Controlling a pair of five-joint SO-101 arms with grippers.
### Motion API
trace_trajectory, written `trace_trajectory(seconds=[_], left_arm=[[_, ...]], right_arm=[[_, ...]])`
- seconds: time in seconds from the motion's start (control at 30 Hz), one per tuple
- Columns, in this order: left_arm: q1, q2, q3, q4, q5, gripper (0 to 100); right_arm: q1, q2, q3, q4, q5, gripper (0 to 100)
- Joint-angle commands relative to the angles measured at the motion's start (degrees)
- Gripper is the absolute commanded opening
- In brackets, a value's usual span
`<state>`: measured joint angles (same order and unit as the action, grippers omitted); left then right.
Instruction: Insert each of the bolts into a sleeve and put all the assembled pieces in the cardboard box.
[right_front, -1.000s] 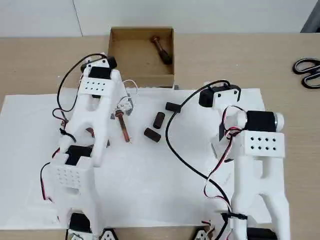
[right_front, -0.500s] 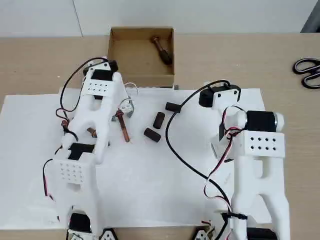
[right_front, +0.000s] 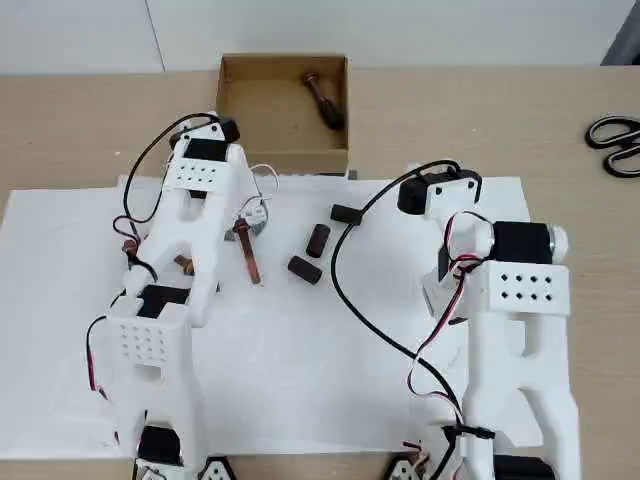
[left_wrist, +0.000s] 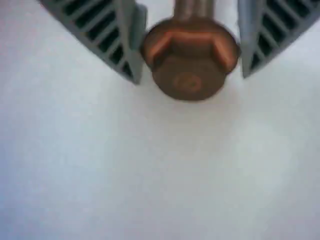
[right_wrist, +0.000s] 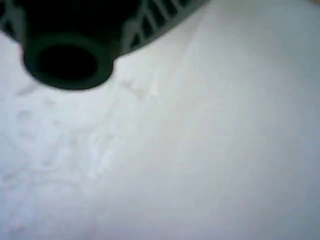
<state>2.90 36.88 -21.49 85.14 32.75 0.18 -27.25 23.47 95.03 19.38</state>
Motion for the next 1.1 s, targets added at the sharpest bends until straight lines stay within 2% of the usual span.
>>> trace_trajectory(seconds=[0.0, 0.47, 0.67, 0.83, 1.07], left_arm=[[-1.5, -0.7, -0.7, 1.3, -0.6, 8], [-0.2, -0.8, -1.1, 6.5, -2.7, 8], [0.0, -0.8, -6.0, 10.6, -2.7, 9], [0.1, -0.8, -8.8, 12.3, -2.7, 14], [0.1, -0.8, -8.6, 13.1, -2.8, 14]], right_arm=[[0.7, -1.3, -0.3, -1.3, 0.4, 0.3], [0.7, -1.3, -0.3, -1.7, 0.4, 0.3], [0.7, -1.3, -0.3, -1.6, 0.4, 0.3], [0.7, -1.3, -0.3, -1.6, 0.4, 0.3], [0.7, -1.3, -0.3, -1.6, 0.4, 0.3]])
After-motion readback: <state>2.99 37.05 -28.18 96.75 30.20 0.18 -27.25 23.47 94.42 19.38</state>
